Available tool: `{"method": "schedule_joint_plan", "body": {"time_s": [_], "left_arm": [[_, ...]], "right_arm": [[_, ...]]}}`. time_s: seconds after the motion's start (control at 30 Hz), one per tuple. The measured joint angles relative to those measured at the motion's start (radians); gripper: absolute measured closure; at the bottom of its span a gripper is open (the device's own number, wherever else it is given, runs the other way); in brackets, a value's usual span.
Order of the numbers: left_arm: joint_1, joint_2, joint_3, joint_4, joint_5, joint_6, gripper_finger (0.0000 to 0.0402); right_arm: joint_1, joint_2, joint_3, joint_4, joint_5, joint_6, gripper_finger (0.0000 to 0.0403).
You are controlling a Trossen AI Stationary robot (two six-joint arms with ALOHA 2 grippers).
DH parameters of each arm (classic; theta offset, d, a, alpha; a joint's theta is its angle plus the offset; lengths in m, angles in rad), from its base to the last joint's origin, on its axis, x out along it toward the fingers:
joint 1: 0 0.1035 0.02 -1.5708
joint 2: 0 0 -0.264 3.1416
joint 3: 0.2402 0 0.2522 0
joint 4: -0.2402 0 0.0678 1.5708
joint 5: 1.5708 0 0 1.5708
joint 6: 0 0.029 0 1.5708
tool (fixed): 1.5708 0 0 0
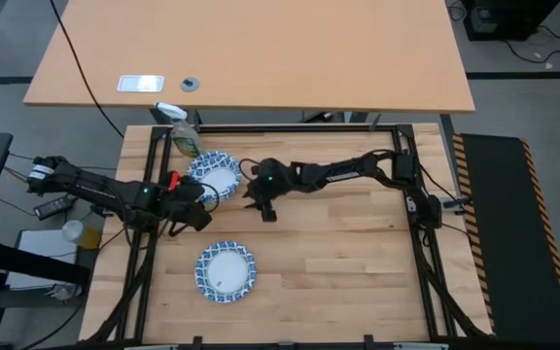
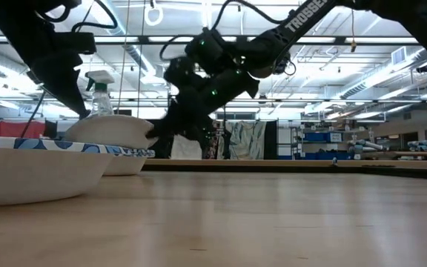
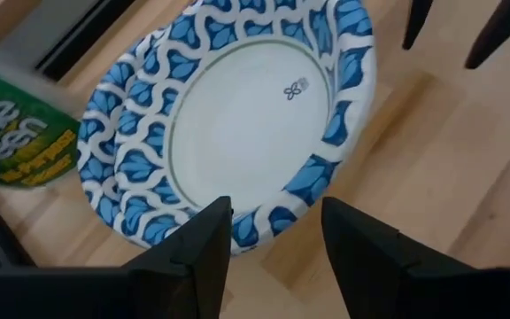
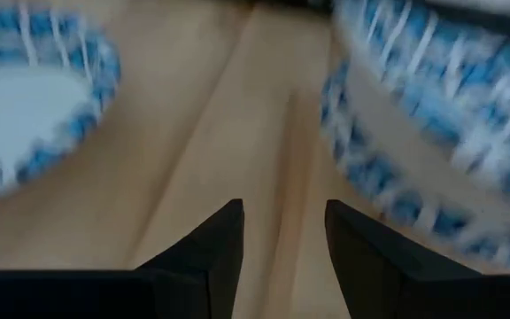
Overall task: Nest bowls inside each other
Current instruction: Stack the white bowl on top of the other white bowl
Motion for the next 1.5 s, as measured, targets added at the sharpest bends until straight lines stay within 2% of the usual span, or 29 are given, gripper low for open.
{"method": "schedule_joint_plan", "body": {"time_s": [0.23,0.37,0.47,0.63,0.93,1.0,1.07,1.13,1.23,1.33,1.5], "left_arm": [[0.018,0.0,0.0,0.01,-0.004,0.008,0.0222],[0.018,0.0,0.0,0.035,-0.019,0.009,0.0222],[0.018,0.0,0.0,0.05,-0.02,0.012,0.0222],[0.018,0.0,0.0,0.056,-0.019,0.013,0.0222],[0.027,0.006,0.0,0.052,0.018,-0.021,0.0222],[0.044,0.015,0.0,0.068,0.076,-0.012,0.0222],[0.038,0.023,0.0,0.118,0.191,0.053,0.0222],[-0.004,0.03,0.0,0.187,0.289,0.111,0.0226],[-0.081,0.027,0.0,0.201,0.389,0.141,0.0233],[-0.147,0.03,-0.001,0.156,0.47,0.08,0.0238],[-0.252,0.029,-0.001,0.187,0.505,-0.073,0.0242]], "right_arm": [[-0.012,0.004,-0.04,0.252,-0.005,0.048,0.0235],[-0.027,0.068,-0.031,0.357,0.015,0.051,0.0235],[-0.027,0.11,-0.008,0.337,0.05,0.044,0.0235],[-0.025,0.099,0.012,0.311,0.046,0.039,0.0235],[-0.026,-0.022,0.011,0.018,0.024,0.009,0.0235],[-0.029,-0.023,0.011,-0.025,-0.054,0.028,0.0235],[-0.032,-0.025,0.001,-0.069,-0.161,0.051,0.0235],[-0.02,-0.029,-0.034,-0.051,-0.205,0.055,0.0235],[0.024,-0.028,-0.087,-0.046,-0.176,0.036,0.0235],[0.076,-0.027,-0.126,-0.046,-0.13,-0.006,0.0235],[0.169,-0.032,-0.139,-0.085,0.01,-0.037,0.0235]]}}
